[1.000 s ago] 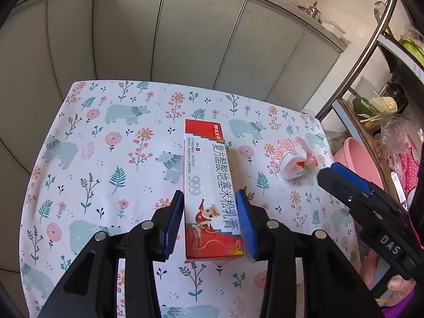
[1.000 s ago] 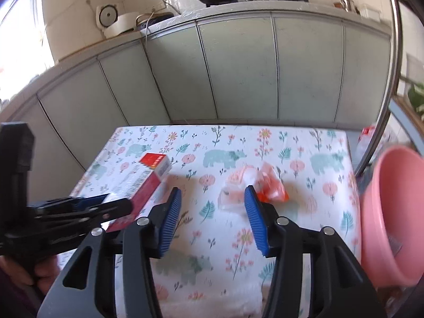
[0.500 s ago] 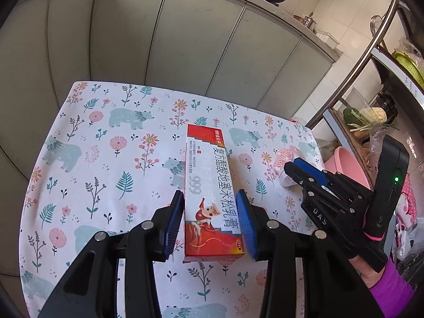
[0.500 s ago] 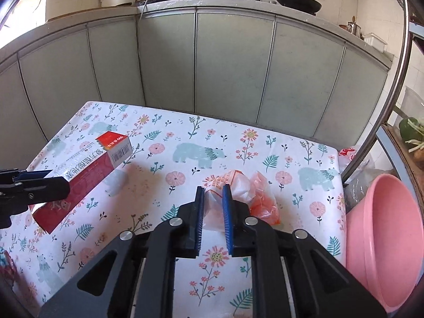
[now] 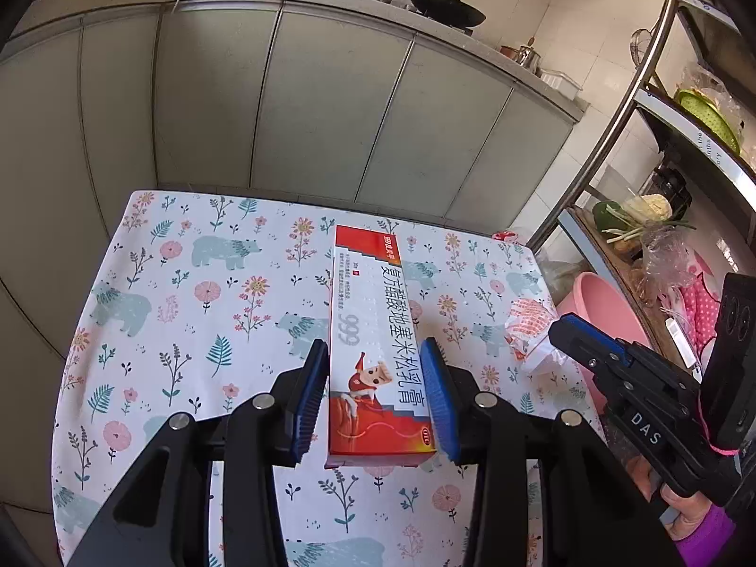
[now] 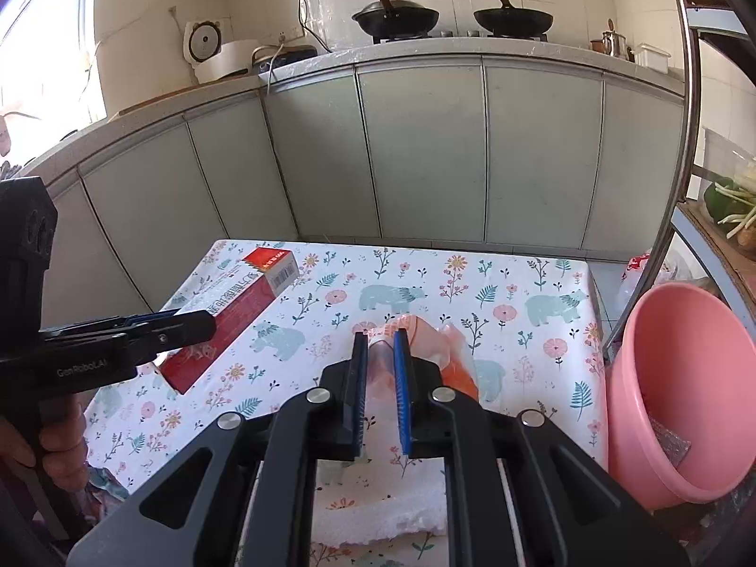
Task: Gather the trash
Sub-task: 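Close the left tool on the red medicine box while the right tool grasps the orange-white bag, then lift the medicine box with the left tool while the right tool lifts the orange-white bag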
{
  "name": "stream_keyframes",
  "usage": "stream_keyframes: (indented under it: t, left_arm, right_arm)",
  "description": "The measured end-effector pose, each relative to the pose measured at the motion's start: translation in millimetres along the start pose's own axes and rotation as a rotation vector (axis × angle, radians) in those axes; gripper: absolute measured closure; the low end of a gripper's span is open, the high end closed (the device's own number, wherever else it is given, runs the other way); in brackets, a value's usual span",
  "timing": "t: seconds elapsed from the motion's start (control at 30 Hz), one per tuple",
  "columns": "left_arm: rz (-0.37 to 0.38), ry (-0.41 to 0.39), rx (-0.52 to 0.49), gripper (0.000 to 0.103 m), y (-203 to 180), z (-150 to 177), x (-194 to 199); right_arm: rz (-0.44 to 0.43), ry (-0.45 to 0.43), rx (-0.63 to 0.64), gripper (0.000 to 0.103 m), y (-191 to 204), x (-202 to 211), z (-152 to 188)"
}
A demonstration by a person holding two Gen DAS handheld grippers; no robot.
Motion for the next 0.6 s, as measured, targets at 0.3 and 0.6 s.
stream_keyframes:
  t: [0.3,0.6]
  left_arm:
    - [0.021,-0.079,-0.063,0.063,-25.6,-6.2,29.0]
    - [0.062,-0.128,-0.115,0.063,-54.3,-12.8,49.0]
  right_arm:
    - [-0.018,-0.071,0.018,0.092,18.1,41.8,-2.2]
    - [-0.003,-0.139,0.045,0.099,18.8,69.5,-13.4]
Point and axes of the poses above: each gripper's, at about its wrist camera, not at the fingertips, and x roughly against the way its jaws point, y to its left, z to its underside, the point moved 8 cm from there along -x, roughly the way its jaws point, and after that the axes turned 7 degrees about x, right-handed, at the moved point
